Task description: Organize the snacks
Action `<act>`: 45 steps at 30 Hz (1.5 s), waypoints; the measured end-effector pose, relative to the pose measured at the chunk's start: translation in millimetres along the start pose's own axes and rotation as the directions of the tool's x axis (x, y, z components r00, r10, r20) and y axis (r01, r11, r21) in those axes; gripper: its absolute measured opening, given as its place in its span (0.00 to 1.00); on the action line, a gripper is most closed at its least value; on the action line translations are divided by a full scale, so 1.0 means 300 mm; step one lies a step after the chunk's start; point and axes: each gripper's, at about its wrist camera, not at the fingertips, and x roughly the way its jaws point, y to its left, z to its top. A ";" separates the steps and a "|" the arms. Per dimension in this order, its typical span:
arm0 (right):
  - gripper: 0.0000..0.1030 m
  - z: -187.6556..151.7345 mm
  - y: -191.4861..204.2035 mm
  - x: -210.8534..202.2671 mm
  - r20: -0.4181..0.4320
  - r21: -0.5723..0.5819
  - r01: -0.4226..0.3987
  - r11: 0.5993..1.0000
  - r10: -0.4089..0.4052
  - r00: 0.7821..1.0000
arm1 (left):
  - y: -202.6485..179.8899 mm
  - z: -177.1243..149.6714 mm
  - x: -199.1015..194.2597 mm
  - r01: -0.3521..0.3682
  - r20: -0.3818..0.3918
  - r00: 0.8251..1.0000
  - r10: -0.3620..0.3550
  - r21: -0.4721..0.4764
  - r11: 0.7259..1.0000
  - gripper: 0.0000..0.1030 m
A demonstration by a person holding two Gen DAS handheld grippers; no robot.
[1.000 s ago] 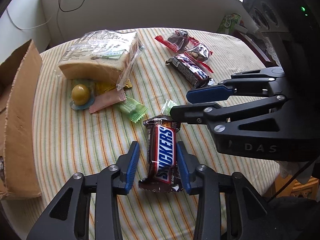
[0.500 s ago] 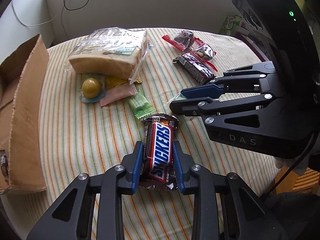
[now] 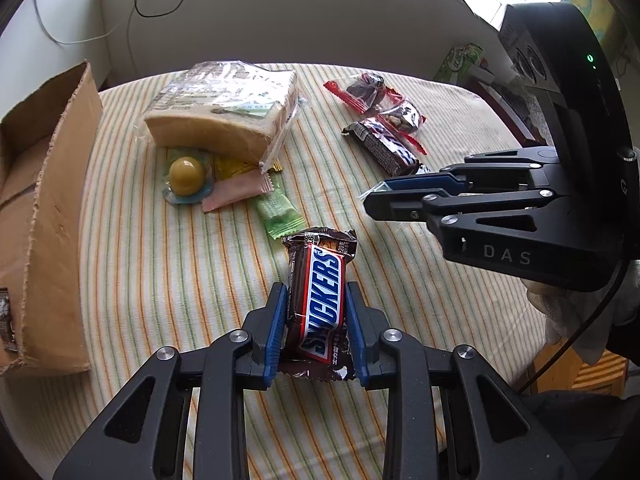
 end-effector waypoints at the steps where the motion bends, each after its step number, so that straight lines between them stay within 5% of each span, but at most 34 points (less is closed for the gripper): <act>1: 0.19 -0.003 -0.003 -0.013 0.007 0.006 -0.005 1.000 0.005 1.000 | 0.000 0.001 -0.009 0.001 0.006 1.000 -0.001 -0.003 1.000 0.27; 11: 0.19 0.045 0.021 -0.137 0.095 0.002 -0.011 1.000 0.011 0.995 | 0.056 0.034 -0.128 -0.008 0.094 0.995 0.014 -0.068 0.998 0.27; 24: 0.19 0.239 0.195 -0.148 0.157 -0.089 -0.051 0.995 0.064 0.986 | 0.206 0.065 -0.262 -0.062 0.202 0.974 0.100 -0.189 0.980 0.27; 45: 0.19 0.500 0.483 -0.028 0.155 -0.234 -0.112 0.966 0.151 0.976 | 0.506 0.037 -0.346 -0.166 0.222 0.940 0.258 -0.362 0.917 0.26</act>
